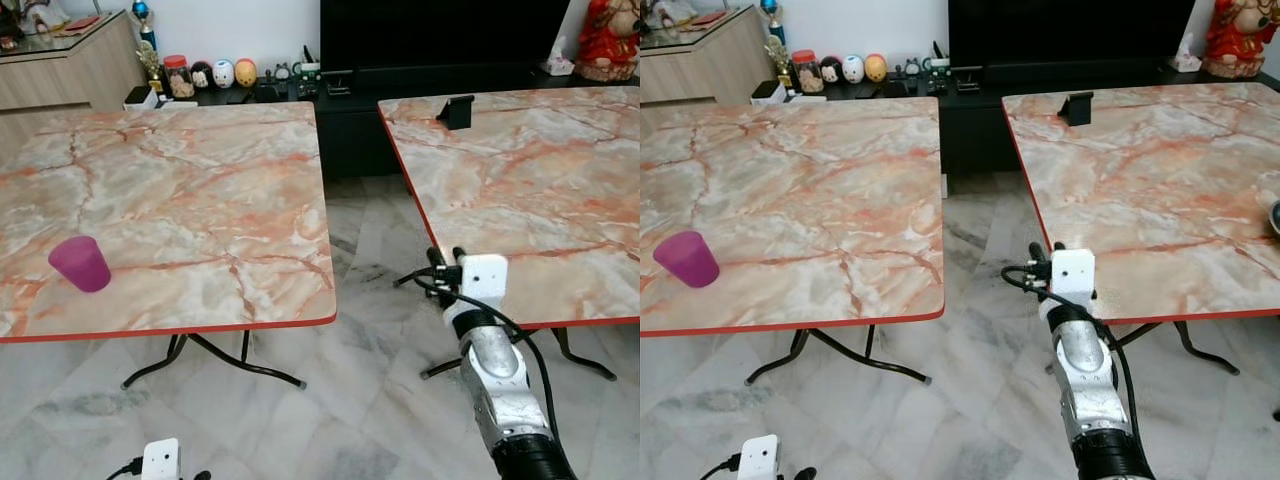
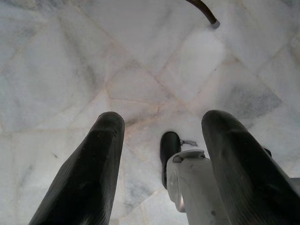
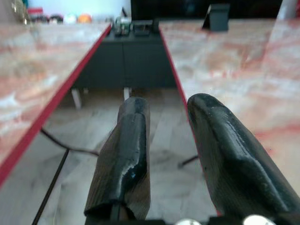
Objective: Setting the table
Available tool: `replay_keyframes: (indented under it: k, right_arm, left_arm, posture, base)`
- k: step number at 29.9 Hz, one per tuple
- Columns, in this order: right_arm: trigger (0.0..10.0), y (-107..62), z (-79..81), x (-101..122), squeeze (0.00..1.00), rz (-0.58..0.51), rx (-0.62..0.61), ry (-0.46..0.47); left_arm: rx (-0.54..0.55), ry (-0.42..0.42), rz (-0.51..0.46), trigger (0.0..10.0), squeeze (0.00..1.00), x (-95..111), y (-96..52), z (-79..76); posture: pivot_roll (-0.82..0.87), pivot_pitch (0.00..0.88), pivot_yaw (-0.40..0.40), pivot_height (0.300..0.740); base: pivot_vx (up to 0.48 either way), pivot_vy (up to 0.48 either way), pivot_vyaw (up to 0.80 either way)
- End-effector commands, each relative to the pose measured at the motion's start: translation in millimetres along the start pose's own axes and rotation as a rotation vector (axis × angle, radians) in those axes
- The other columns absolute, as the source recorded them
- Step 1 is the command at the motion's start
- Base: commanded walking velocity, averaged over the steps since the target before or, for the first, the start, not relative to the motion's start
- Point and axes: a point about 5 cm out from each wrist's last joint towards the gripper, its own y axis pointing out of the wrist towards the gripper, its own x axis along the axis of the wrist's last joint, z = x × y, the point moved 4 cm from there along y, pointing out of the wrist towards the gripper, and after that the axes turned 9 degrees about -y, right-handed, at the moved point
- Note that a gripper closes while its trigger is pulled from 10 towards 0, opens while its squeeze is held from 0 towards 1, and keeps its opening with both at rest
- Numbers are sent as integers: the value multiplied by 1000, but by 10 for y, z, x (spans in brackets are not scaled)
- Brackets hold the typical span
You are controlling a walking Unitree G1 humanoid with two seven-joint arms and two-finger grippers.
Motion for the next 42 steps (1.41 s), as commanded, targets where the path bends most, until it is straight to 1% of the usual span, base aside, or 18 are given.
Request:
replay_keyframes:
  k: [1, 3, 5, 7, 8, 9, 11, 14, 19, 22, 24, 25, 26, 30, 33, 37, 40, 42]
  right_arm:
    - [10000, 20, 24, -117, 0, 41, 23, 16]
    - [10000, 1, 62, -231, 0, 86, 49, 12]
    - [10000, -53, 97, -448, 0, 167, 74, -6]
    - [10000, -88, 95, -552, 0, 201, 70, -2]
    - [10000, -88, 95, -552, 0, 201, 70, -2]
    - [10000, -130, 109, -651, 0, 237, 71, -1]
    - [10000, -165, 133, -723, 0, 264, 78, -5]
    - [10000, -288, 236, -932, 0, 348, 105, 31]
    - [10000, -433, 316, -1136, 0, 438, 94, 79]
    - [10000, -664, 366, -1401, 0, 566, 96, 86]
    - [10000, -810, 359, -1545, 0, 642, 84, 93]
    - [10000, -938, 347, -1656, 0, 699, 91, 74]
    - [10000, -994, 336, -1701, 0, 721, 101, 51]
    - [10000, -1094, 268, -1780, 0, 760, 76, 50]
    - [10000, -1194, 172, -1852, 0, 792, 20, 86]
    - [10000, -1233, 186, -1874, 0, 798, 10, 112]
    - [10000, -1264, 164, -1896, 0, 812, -48, 151]
    - [10000, -1286, 188, -1908, 0, 818, -43, 151]
  left_arm:
    - [5, -7, 11, 10000, 0, -30, -8, 22]
    - [5, -7, 11, 10000, 0, -30, -8, 22]
    - [6, -8, 11, 10000, 0, -30, -8, 23]
    - [6, -7, 11, 10000, 0, -31, -8, 24]
    - [6, -7, 11, 10000, 0, -31, -8, 24]
    - [5, -6, 12, 10000, 0, -31, -8, 23]
    - [5, -5, 12, 10000, 0, -32, -9, 24]
    - [5, -6, 12, 10000, 0, -34, -10, 27]
    - [4, -7, 13, 10000, 0, -36, -10, 26]
    - [0, -6, 18, 10000, 0, -44, -10, 18]
    - [-1, -5, 19, 10000, 0, -47, -10, 15]
    - [0, -7, 18, 10000, 0, -50, -11, 15]
    - [1, -7, 18, 10000, 0, -52, -11, 15]
    - [3, -6, 17, 10000, 0, -54, -12, 17]
    - [6, -4, 18, 10000, 0, -61, -16, 27]
    - [5, -2, 21, 10000, 0, -73, -20, 31]
    - [6, -5, 21, 10000, 0, -78, -21, 34]
    - [6, -4, 25, 10000, 0, -84, -22, 37]
  posture:
    - [-79, 0, 46, 740]
    - [-78, 0, 46, 740]
    - [-76, 0, 48, 740]
    - [-76, 0, 48, 740]
    - [-76, 0, 48, 740]
    - [-76, 0, 48, 740]
    - [-76, 0, 48, 740]
    - [-73, 0, 46, 740]
    - [-83, 0, 50, 740]
    - [-80, 0, 47, 740]
    - [-79, 0, 48, 740]
    - [-77, 0, 46, 740]
    - [-71, 0, 45, 740]
    - [-69, 0, 43, 740]
    - [-77, 0, 49, 740]
    - [-77, 0, 51, 740]
    - [-78, 0, 54, 740]
    - [-81, 0, 56, 740]
  base:
    - [0, 0, 0]
    - [0, 0, 0]
    - [0, 0, 0]
    - [0, 0, 0]
    - [0, 0, 0]
    - [0, 0, 0]
    - [0, 0, 0]
    - [0, 0, 0]
    - [0, 0, 0]
    - [0, 0, 0]
    - [0, 0, 0]
    - [0, 0, 0]
    - [0, 0, 0]
    - [0, 0, 0]
    - [0, 0, 0]
    - [0, 0, 0]
    - [0, 0, 0]
    - [0, 262, 0]
